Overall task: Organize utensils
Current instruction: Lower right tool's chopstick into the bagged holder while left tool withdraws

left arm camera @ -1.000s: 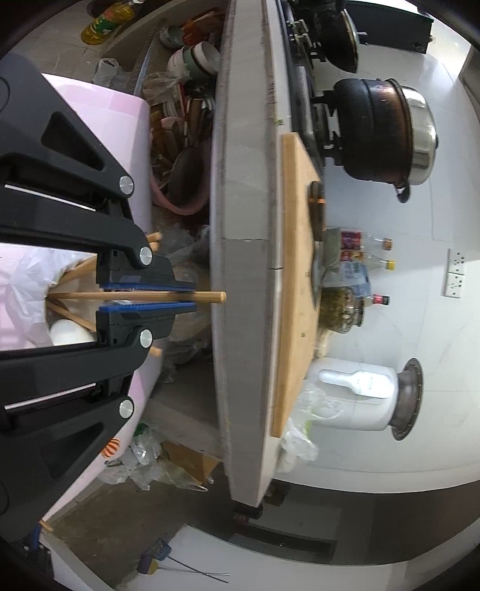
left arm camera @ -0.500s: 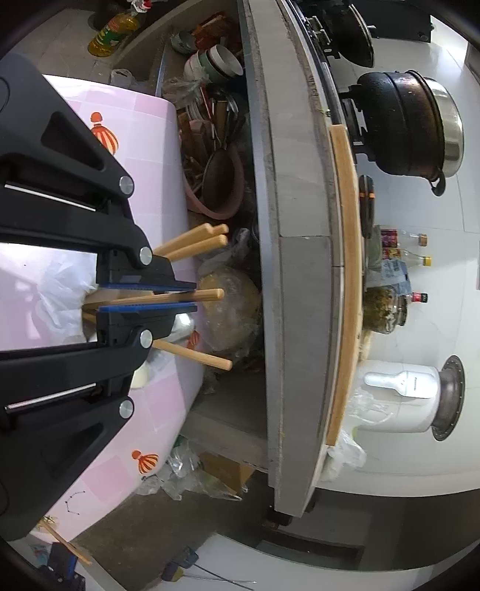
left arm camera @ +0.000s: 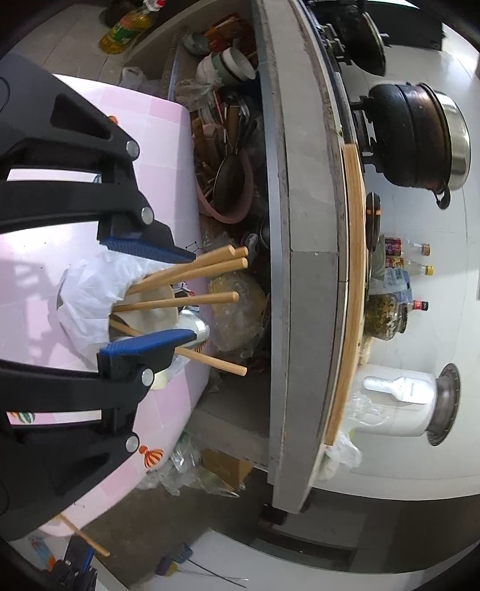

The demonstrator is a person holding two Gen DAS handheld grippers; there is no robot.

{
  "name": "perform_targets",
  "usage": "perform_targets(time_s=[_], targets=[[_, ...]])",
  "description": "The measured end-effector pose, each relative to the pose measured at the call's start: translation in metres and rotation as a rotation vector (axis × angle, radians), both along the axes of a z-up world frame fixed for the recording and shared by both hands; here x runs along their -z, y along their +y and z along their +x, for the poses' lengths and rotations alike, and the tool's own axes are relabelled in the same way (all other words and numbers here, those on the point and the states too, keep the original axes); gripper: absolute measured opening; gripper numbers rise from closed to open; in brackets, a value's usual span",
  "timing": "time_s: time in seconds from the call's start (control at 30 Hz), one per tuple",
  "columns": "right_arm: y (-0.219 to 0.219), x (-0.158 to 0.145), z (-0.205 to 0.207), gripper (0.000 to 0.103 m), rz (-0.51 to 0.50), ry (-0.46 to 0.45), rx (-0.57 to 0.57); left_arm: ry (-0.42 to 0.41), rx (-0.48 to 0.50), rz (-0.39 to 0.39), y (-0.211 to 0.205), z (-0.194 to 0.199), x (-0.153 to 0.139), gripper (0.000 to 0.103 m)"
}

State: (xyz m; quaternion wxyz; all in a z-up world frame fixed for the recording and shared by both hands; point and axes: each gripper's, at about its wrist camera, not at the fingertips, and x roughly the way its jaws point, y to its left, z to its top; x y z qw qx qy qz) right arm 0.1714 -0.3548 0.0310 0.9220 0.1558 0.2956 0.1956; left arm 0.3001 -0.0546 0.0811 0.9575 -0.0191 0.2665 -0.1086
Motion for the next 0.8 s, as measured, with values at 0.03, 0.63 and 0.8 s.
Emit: perform_targets(time_s=[0.03, 0.63, 0.8], targets=[[0.001, -0.001, 0.000, 0.006, -0.002, -0.002, -0.001, 0.000, -0.001, -0.009, 0.003, -0.004, 0.000, 0.039], [0.022, -0.105, 0.005, 0.006, 0.001, -0.202, -0.125, -0.002, -0.114, -0.125, 0.076, -0.109, 0.035, 0.056], [0.034, -0.157, 0.019, 0.006, 0.041, -0.270, -0.187, 0.017, -0.191, -0.120, 0.099, -0.127, 0.055, 0.061]])
